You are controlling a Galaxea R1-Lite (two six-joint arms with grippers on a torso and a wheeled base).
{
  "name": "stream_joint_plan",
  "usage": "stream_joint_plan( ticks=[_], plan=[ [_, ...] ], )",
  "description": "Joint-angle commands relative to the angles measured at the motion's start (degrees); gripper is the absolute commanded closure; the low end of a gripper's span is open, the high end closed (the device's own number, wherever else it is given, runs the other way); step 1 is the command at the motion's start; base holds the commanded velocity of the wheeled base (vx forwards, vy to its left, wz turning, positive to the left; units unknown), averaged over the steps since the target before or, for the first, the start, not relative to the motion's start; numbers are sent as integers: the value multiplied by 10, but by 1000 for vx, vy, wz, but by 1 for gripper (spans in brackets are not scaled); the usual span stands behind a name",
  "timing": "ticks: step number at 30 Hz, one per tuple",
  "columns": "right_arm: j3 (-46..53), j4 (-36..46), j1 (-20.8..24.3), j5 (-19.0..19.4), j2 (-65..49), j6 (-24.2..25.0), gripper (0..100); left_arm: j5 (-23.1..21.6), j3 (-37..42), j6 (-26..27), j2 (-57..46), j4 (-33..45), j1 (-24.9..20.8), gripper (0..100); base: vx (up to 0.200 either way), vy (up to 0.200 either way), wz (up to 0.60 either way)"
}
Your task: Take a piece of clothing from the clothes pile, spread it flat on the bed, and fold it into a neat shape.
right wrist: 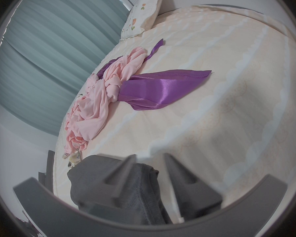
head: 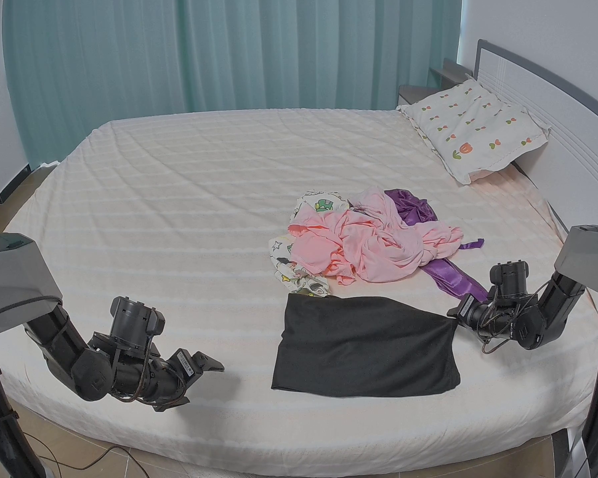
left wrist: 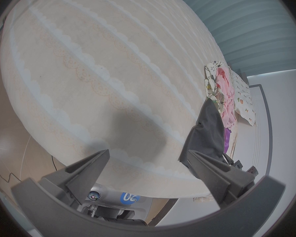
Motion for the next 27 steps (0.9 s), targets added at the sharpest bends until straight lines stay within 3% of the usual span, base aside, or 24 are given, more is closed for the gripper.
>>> stream_joint_plan(
  ticks=[1, 3, 8, 17, 27],
  plan=[
    [7, 0, -2, 0, -7, -7, 0, 0, 0, 0, 1, 0, 0, 0, 0, 0, 0],
    [34, -17, -18, 4, -21, -60, 0, 0, 0, 0, 1, 0, 0, 0, 0, 0, 0],
    [91, -95, -20, 27, -26, -101, 0, 1, 0, 0, 3, -1, 0, 0, 0, 0, 0],
    [205, -137, -18, 143, -39, -268, 0, 2, -1, 0, 4, 0, 0, 0, -44, 0, 0],
    [215, -138, -15, 164, -34, -287, 0, 2, 0, 0, 4, -1, 0, 0, -20, 0, 0]
  ],
)
